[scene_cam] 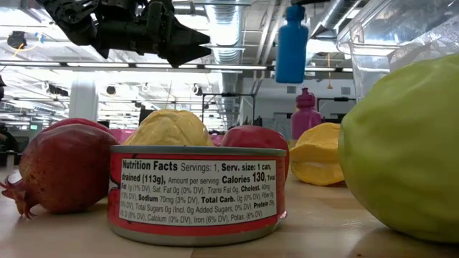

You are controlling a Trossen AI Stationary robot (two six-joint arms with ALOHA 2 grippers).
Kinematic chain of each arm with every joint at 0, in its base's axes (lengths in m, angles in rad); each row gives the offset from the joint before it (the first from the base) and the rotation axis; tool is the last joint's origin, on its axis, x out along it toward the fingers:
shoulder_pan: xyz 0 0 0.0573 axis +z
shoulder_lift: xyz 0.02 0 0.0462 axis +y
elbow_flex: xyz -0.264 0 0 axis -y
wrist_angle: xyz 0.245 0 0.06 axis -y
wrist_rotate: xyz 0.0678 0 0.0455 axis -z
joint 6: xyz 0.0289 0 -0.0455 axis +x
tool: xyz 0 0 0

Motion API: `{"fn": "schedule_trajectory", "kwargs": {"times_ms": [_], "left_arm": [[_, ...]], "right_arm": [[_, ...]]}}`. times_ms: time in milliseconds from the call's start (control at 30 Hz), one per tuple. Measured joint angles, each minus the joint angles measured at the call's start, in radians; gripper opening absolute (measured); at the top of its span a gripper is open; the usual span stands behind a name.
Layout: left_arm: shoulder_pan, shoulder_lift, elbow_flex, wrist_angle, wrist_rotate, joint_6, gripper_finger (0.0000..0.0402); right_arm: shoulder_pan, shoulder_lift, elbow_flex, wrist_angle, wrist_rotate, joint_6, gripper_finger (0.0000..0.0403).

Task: Pick & Place Food Item
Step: Put the blue water bottle into the yellow bin

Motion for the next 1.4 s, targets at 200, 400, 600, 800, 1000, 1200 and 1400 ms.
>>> {"fn": "schedule_trajectory", "kwargs": {"times_ms": [200,400,600,800,1000,1200,1400], "left_arm": [[0.000,0.000,0.000,0.000,0.000,0.000,0.0278],[0.000,0.000,0.000,0.000,0.000,0.000,0.0278],[0.000,0.000,0.000,0.000,0.000,0.000,0.0278],[0.000,0.000,0.000,-0.005,0.000,0.000,0.0278],[0.000,0.000,0.000,-0.008,0.000,0.000,0.0278],[0.000,0.000,0.000,-0.008,0.000,0.000,0.0278],[0.000,0.000,0.000,-0.008,0.000,0.000,0.0278]], "right_arm": [[-0.002,0.000,0.060,-0.002,0.038,-0.089,0.0040],[-0.021,0.000,0.074,-0.006,0.155,-0.146,0.0040],[-0.050,0.000,0.074,-0.041,0.226,-0.102,0.0040],[-0.094,0.000,0.074,-0.263,0.241,0.135,0.0040],[-0.129,0.000,0.074,-0.561,0.237,0.472,0.0040],[-0.134,0.000,0.074,-0.769,0.236,0.706,0.0040],[-0.136,0.006,0.074,-0.928,0.237,0.871,0.0040]]}}
